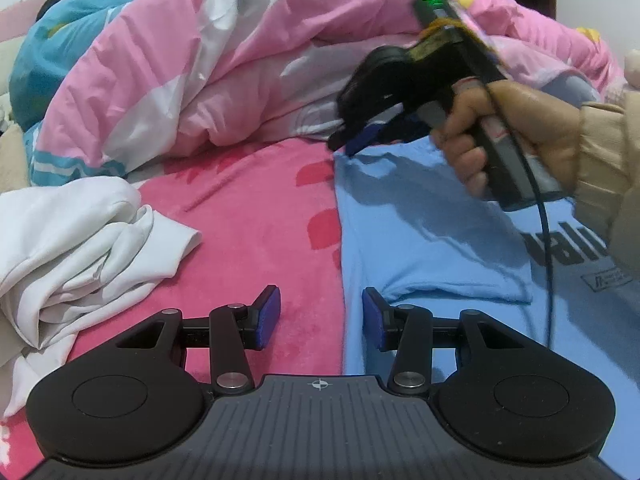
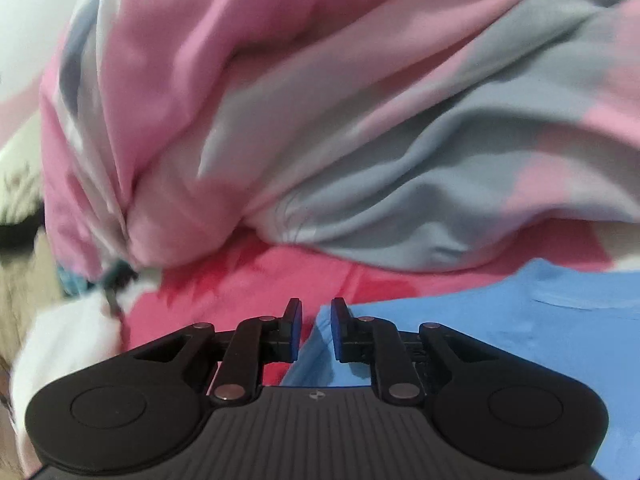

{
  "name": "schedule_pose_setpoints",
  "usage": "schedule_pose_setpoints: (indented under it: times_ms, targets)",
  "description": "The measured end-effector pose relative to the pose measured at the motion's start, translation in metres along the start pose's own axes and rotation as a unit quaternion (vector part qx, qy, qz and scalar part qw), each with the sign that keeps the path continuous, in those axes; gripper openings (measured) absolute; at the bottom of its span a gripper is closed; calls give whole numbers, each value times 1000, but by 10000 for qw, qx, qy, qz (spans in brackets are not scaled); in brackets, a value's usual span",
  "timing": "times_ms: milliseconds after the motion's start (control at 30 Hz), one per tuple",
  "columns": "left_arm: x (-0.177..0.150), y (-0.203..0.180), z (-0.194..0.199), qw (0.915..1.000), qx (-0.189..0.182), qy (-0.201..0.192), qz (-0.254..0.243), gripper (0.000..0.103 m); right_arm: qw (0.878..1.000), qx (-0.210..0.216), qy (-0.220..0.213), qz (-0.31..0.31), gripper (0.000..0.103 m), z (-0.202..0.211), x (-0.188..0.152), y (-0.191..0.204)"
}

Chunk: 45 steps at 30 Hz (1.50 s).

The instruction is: Fold clothes

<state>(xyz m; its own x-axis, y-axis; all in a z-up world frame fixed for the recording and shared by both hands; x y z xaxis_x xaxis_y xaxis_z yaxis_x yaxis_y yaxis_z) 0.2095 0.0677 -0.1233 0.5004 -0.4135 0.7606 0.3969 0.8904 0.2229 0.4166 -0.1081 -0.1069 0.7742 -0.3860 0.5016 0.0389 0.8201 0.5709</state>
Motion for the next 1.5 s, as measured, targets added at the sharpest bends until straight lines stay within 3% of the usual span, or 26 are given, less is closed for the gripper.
schedule_pose_setpoints:
  times_ms: [167,300,433,767,1000,1167,1300,1500]
  targets:
    - [0,10,3,9998,-1,-59,214,45,9955,211,483,783,18,45,-46,8]
    - [-3,9,-4,9998,28,92,163,45,9833,169,993,1517,18,74,-102,12]
    - [-5,7,-5,9999,33,118,91,45,9652,-269,799,2474,18,100,-155,12]
    - [-7,10,-7,9998,37,144,162,48,9547,-601,586,2854,18,119,-177,12]
    - [-7,10,-7,9998,65,144,144,49,9656,-524,701,2450,19,146,-179,6]
    - [-6,10,-8,9998,129,122,51,51,9790,-445,84,1987,19,147,-145,6]
    - [-7,10,-8,9998,145,123,32,53,9812,-765,179,1763,19,130,-142,-19]
    - [-6,10,-9,9998,148,113,56,54,9962,-700,-87,502,25,191,-154,-71]
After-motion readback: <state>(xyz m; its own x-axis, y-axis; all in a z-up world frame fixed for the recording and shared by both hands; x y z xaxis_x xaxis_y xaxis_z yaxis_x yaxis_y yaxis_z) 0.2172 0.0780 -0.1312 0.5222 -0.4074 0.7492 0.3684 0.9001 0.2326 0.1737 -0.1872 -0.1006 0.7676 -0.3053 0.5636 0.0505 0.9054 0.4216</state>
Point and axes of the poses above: each gripper's, at about its wrist camera, not at the fingertips, and z roughly against the way its jaws point, y to its left, x to its top, the point moved 5 cm from there along -z, roughly the way its jaws point, and after that the axes turned 14 degrees about -z, right-handed, at the moved point
